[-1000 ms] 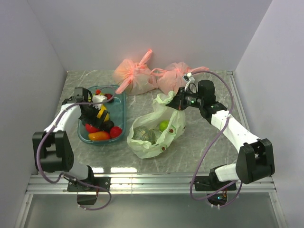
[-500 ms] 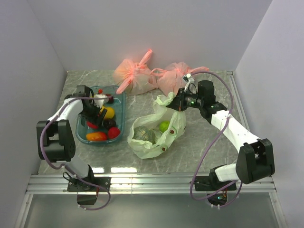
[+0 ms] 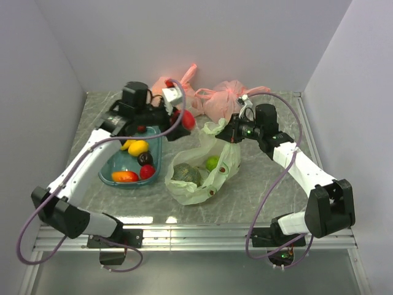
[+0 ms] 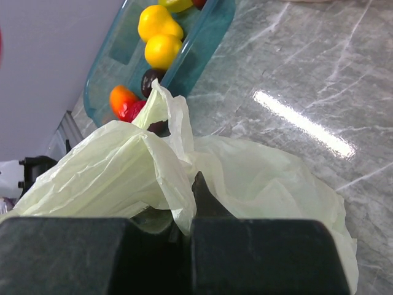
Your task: Place the fake fruits into the plastic bag and tie a complex knot
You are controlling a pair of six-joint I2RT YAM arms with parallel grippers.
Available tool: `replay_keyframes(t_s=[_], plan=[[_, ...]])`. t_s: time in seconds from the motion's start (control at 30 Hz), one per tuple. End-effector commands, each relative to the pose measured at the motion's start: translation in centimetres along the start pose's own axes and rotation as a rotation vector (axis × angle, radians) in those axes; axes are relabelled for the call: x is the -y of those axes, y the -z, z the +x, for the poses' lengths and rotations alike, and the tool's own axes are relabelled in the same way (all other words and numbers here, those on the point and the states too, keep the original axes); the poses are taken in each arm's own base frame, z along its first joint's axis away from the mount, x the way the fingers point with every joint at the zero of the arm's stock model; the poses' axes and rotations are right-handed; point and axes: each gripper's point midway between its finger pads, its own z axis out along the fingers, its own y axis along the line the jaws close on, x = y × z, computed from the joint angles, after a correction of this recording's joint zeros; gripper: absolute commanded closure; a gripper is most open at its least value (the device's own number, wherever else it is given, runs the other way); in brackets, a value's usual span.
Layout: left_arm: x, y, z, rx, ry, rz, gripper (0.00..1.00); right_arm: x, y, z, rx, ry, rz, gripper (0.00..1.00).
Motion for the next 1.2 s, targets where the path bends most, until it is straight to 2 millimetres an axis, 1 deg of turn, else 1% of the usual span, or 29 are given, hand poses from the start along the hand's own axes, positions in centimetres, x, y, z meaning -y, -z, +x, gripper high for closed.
replay_keyframes(t_s=[0.0,0.03,0.1,0.13,0.2,0.23,0.27,0.3,0.33,0.37,0.43,0.47,0.53,0.63,0.67,0.7,0.73,0.77,0.8,0.83,0.9,0.93,0.97,1.0,1.03,1.07,1.1,1.13,1.17], plan=[[2.7,-3.8,1.4,-0.013,0.074,0.129,0.53,-0.8,0.2,-2.7,0.064,0.003,0.008,1.00],[4.5,-4.7,1.5,-0.020,0.063,0.185,0.53,-0.8,0.1,-2.9,0.069,-0.006,0.007,1.00],[5.7,-6.3,2.4,-0.040,0.060,0.220,0.50,-1.1,0.1,-3.3,0.076,-0.013,-0.004,1.00],[6.9,-7.1,2.7,-0.052,0.049,0.236,0.49,-1.2,0.1,-3.3,0.074,-0.013,-0.010,1.00],[7.4,-8.9,4.2,-0.080,0.050,0.231,0.48,-1.3,0.0,-3.3,0.073,-0.014,-0.018,1.00],[8.3,-9.6,4.8,-0.104,0.044,0.241,0.48,-1.3,0.0,-3.2,0.071,-0.013,-0.021,1.00],[8.2,-10.1,5.1,-0.123,0.042,0.227,0.46,-1.3,0.0,-3.2,0.071,-0.004,-0.020,1.00],[8.1,-11.0,6.5,-0.170,0.059,0.219,0.43,-1.2,0.0,-3.2,0.069,-0.001,-0.016,1.00],[8.1,-11.4,6.8,-0.188,0.063,0.210,0.37,-1.1,0.0,-3.1,0.067,0.000,-0.014,1.00],[7.7,-11.6,6.6,-0.193,0.067,0.196,0.26,-1.1,0.0,-3.2,0.070,0.011,-0.013,1.00],[7.8,-11.7,7.0,-0.216,0.063,0.203,0.15,-1.0,0.0,-2.9,0.061,0.013,-0.010,1.00],[7.8,-11.6,6.6,-0.211,0.045,0.211,0.07,-0.9,0.0,-2.9,0.061,0.016,-0.007,1.00],[8.0,-10.6,5.7,-0.199,0.025,0.217,0.01,-0.8,0.0,-2.8,0.059,0.027,-0.004,1.00],[8.1,-8.9,4.6,-0.177,-0.002,0.195,0.01,-0.5,-0.1,-2.7,0.058,0.046,0.004,1.00],[8.2,-8.4,5.3,-0.187,-0.004,0.187,0.01,-0.3,-0.1,-2.6,0.059,0.052,0.008,1.00],[8.1,-7.2,4.6,-0.160,-0.013,0.164,0.01,-0.2,-0.1,-2.6,0.061,0.055,0.008,1.00],[7.1,-6.2,4.6,-0.143,0.007,0.141,0.01,-0.1,-0.2,-2.6,0.056,0.055,0.008,1.00],[6.5,-5.6,5.3,-0.133,0.056,0.126,0.01,-0.1,-0.2,-2.6,0.053,0.066,0.006,1.00],[5.8,-3.9,4.5,-0.094,0.073,0.097,0.01,-0.1,-0.2,-2.6,0.048,0.063,0.006,1.00],[3.1,-2.4,4.8,-0.075,0.122,0.034,0.01,-0.1,-0.3,-2.6,0.048,0.065,0.005,1.00],[1.1,0.1,5.3,-0.078,0.167,-0.032,0.01,-0.1,-0.2,-2.4,0.046,0.072,0.006,1.00],[-1.8,2.0,6.0,-0.079,0.207,-0.119,0.01,-0.1,-0.1,-2.5,0.048,0.073,0.003,1.00],[-3.1,3.2,6.5,-0.080,0.212,-0.161,0.01,-0.1,-0.1,-2.3,0.045,0.075,0.003,1.00],[-4.0,4.3,8.0,-0.121,0.248,-0.195,0.01,-0.1,-0.1,-2.2,0.041,0.075,0.003,1.00],[-6.3,6.1,9.5,-0.147,0.283,-0.265,0.01,-0.1,-0.1,-2.1,0.038,0.075,0.001,1.00],[-7.7,6.8,11.5,-0.200,0.278,-0.303,0.03,-0.1,-0.1,-2.1,0.038,0.078,-0.001,1.00],[-8.3,7.6,13.0,-0.245,0.297,-0.314,0.04,0.0,-0.2,-1.9,0.032,0.076,-0.002,1.00],[-8.7,9.1,15.4,-0.308,0.353,-0.328,0.06,-0.1,-0.2,-2.0,0.032,0.077,-0.007,1.00],[-9.1,9.9,17.0,-0.360,0.338,-0.329,0.07,-0.1,-0.2,-2.0,0.032,0.077,-0.007,1.00]])
